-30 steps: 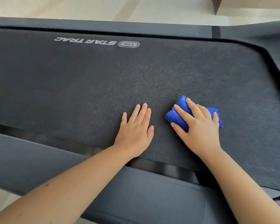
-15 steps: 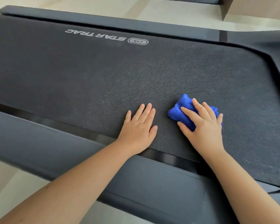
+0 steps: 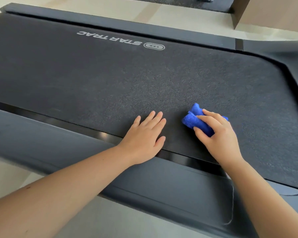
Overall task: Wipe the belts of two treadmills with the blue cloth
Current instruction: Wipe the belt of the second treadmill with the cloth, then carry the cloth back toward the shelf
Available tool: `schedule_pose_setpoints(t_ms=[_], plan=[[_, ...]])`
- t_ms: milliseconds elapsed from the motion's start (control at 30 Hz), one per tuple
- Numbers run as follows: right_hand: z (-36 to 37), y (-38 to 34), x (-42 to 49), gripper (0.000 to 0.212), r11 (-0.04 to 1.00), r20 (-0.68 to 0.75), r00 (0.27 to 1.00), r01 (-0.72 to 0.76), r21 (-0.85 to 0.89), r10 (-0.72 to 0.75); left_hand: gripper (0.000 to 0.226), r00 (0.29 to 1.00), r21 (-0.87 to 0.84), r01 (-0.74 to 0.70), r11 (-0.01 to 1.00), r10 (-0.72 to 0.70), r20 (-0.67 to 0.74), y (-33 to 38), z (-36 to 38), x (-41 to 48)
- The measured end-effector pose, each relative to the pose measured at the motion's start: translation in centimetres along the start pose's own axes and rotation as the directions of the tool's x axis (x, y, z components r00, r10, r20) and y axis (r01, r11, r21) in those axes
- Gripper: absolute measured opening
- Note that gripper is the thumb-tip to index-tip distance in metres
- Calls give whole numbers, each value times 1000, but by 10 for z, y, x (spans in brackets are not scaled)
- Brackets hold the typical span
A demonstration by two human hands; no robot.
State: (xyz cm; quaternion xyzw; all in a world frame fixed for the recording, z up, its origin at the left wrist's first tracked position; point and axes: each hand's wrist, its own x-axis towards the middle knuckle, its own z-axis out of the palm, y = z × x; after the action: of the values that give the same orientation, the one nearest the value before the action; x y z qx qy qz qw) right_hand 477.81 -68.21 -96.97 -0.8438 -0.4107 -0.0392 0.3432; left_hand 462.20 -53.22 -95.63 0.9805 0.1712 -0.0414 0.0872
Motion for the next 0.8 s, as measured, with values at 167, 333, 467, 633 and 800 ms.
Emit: schedule_pose_setpoints(t_ms=[167, 333, 467, 633, 800], plan=[[10, -32, -14, 27, 1000, 67, 998, 15, 20, -16, 54, 999, 7, 9, 1000, -8, -49, -39, -15, -30], [22, -76, -21, 28, 991, 72, 996, 36, 129, -45, 54, 994, -15, 47, 999, -48, -103, -71, -24, -62], [39, -114, -26, 34, 984, 133, 987, 71, 162, -93, 63, 976, 33, 12, 999, -4, -219, -98, -30, -94], [61, -168, -29, 32, 963, 219, 970, 44, 265, -104, 55, 944, 67, 89, 994, -63, -323, -137, -30, -137], [81, -237, -25, 30, 901, 349, 924, -10, 433, -158, 54, 889, -1, 259, 966, -239, -391, -181, -31, -182]])
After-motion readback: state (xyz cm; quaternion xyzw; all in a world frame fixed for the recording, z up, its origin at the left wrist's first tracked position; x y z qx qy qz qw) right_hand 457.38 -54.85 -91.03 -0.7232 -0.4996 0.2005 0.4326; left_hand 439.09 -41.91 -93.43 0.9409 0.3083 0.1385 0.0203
